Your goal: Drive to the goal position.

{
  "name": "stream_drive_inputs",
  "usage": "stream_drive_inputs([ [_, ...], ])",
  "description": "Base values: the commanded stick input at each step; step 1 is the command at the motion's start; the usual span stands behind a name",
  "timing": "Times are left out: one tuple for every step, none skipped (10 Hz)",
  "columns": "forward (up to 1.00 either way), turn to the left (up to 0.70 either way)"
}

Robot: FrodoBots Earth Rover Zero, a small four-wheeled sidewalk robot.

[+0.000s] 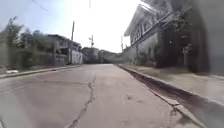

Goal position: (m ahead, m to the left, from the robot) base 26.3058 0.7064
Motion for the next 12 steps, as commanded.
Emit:
stream_drive_inputs([
  [0.85, 0.00],
  [0.85, -0.26],
  [0.85, -0.34],
  [0.85, -0.23],
  [0.85, -0.01],
  [0.85, 0.00],
  [0.85, 0.00],
  [0.85, 0.00],
  [0.85, 0.00],
  [0.85, 0.00],
  [0.85, 0.00],
  [0.85, 0.00],
])
